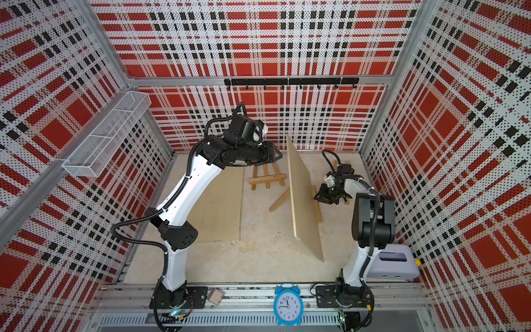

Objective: Disassemble the easel
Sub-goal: Move the easel to the center of the board.

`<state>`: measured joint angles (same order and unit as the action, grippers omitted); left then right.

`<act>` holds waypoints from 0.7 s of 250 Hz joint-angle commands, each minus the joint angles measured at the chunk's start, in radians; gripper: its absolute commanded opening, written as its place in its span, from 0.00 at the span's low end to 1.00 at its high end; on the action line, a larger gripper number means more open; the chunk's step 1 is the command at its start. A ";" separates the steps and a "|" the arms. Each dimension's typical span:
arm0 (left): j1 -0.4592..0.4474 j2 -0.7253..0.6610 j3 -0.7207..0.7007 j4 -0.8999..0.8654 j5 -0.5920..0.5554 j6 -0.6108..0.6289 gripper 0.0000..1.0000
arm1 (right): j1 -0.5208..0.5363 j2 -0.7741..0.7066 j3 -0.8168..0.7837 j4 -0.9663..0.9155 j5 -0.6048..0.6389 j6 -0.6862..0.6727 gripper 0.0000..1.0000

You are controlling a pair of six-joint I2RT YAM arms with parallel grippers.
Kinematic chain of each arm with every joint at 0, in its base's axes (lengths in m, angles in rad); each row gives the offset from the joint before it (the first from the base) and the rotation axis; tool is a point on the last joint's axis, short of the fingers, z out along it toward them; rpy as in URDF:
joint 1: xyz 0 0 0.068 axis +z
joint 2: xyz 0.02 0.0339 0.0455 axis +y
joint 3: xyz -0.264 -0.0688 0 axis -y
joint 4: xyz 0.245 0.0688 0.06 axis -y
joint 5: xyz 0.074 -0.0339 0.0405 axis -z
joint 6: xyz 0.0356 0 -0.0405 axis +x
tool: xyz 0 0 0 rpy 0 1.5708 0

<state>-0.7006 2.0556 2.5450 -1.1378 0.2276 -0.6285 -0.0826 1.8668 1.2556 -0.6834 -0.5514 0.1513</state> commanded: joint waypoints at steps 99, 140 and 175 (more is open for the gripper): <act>0.002 -0.123 -0.068 -0.074 -0.093 0.038 0.50 | 0.143 -0.017 -0.068 -0.021 0.031 -0.029 0.09; 0.013 -0.168 -0.107 -0.076 -0.111 0.038 0.50 | 0.171 -0.030 -0.088 -0.020 0.025 -0.026 0.08; 0.012 -0.184 -0.107 -0.091 -0.115 0.039 0.51 | 0.208 -0.053 -0.099 -0.016 0.007 -0.003 0.08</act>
<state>-0.6941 1.9087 2.4500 -1.2057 0.1394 -0.5999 0.0681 1.8214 1.2034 -0.6186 -0.4808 0.1249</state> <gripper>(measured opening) 0.500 0.183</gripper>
